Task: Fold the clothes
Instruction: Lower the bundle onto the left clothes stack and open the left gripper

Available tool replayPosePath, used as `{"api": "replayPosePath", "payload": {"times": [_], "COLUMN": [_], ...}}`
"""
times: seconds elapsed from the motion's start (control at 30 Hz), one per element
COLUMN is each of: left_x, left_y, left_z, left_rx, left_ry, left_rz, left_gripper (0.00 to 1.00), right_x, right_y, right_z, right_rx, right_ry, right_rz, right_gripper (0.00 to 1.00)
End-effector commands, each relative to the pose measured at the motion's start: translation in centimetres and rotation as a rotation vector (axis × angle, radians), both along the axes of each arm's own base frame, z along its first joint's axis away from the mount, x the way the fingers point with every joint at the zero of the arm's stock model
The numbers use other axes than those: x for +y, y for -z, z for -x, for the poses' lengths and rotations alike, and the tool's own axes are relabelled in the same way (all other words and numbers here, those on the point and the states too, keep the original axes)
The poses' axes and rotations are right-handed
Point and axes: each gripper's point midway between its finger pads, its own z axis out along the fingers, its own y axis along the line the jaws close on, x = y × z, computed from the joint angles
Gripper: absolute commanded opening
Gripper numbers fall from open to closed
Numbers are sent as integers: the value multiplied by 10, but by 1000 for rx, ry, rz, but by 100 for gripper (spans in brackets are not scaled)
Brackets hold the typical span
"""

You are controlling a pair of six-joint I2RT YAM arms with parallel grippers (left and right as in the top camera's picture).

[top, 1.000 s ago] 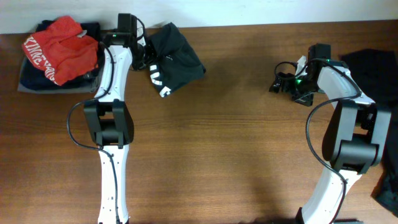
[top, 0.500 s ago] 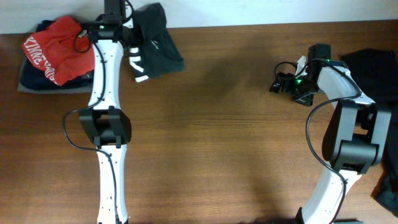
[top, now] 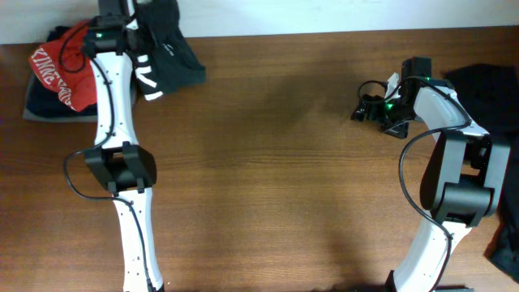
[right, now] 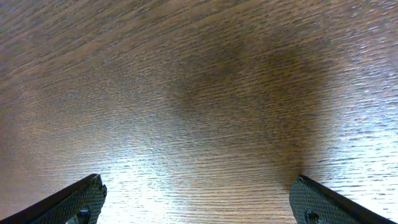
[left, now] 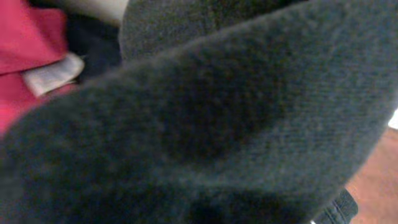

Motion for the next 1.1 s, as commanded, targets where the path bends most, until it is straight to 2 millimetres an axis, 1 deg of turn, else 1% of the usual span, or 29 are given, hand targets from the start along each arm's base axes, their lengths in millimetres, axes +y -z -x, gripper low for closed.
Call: {"api": "replayPosePath", "payload": {"times": [0.0,0.07,0.1,0.2,0.33,0.43,0.5,0.87,1.07], "left_x": [31,41,49,66,87,100,105,129,129], "left_y": [-70,-75,-79,-82,-89,-99,-102,-101,-105], "left_z": [7,10,12,17,23,29,31,37,34], "left_rx": [-128,-136,-144,-149,-162,-179,-186,-202,-221], "left_ry": [-161,-203,-231,-290,-336,-354,-372,-499,-510], "left_rz": [65,90,102,132,155,170,177,247,271], "left_gripper": [1,0,1,1,1,0,1,1,1], "right_x": [23,23,23,25,27,28,29,41,45], "right_y": [38,38,38,37,36,36,36,35,35], "right_z": [31,32,32,32,31,31,31,33,34], "right_rx": [144,146,147,146,143,148,148,155,159], "right_ry": [-15,-14,-14,-16,-17,-1,-2,-28,-35], "right_rz": [-68,-69,-69,-77,-91,-98,-102,-115,-115], "right_gripper": [99,99,99,99,99,99,99,99,99]}}
